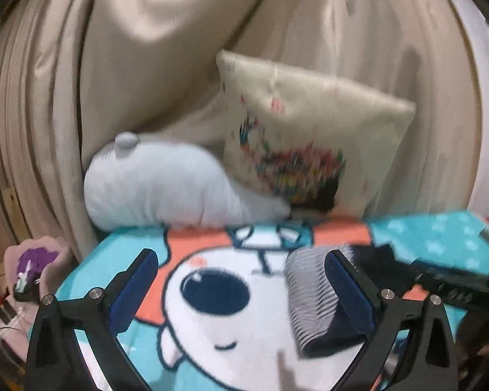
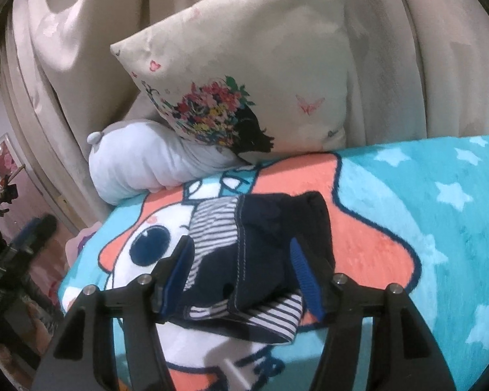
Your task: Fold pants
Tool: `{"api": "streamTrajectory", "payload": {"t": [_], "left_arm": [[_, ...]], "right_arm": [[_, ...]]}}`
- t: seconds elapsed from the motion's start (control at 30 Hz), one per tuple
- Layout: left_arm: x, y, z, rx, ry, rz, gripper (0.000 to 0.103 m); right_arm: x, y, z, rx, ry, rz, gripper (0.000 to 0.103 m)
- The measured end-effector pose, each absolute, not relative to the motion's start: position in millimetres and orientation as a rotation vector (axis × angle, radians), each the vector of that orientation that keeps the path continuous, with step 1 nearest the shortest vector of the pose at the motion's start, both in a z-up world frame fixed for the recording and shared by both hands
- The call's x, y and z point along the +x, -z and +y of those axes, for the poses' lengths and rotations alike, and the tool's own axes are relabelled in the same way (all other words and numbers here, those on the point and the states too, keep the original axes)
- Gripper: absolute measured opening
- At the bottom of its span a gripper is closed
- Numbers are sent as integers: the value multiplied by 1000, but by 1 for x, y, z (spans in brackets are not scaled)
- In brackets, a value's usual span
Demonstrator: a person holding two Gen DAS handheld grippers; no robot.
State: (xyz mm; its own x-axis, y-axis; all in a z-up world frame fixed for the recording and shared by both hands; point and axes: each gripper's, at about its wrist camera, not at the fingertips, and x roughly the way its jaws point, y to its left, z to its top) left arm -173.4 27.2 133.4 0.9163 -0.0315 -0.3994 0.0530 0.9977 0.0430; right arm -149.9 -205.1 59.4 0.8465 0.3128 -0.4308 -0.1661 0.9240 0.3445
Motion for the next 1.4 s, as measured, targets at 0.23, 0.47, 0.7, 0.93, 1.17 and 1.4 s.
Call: {"api": "streamTrajectory", "payload": {"t": [0.23,0.47,0.7,0.93,1.17,1.4], "left_arm": [[-160,-110,20,107,8,486,103],[-144,-91,19,119,16,568,103],[-135,-83,17,119,24,606,103],[-132,-79,15,114,41,634,103],[-131,-76,14,95,60,666,103],[-127,-68,11,83,79,716,103]], "right_arm": [[-143,-48,-200,284,-245,543,60],[-132,-31,-195,259,-224,603,60],[-134,-32,-191,225,-219,592,63],[-141,-38,-196,239,-215,555,63],[-144,-40,-206,261,-199,554,63],[-145,-36,-215,291,-183,571,63]]}}
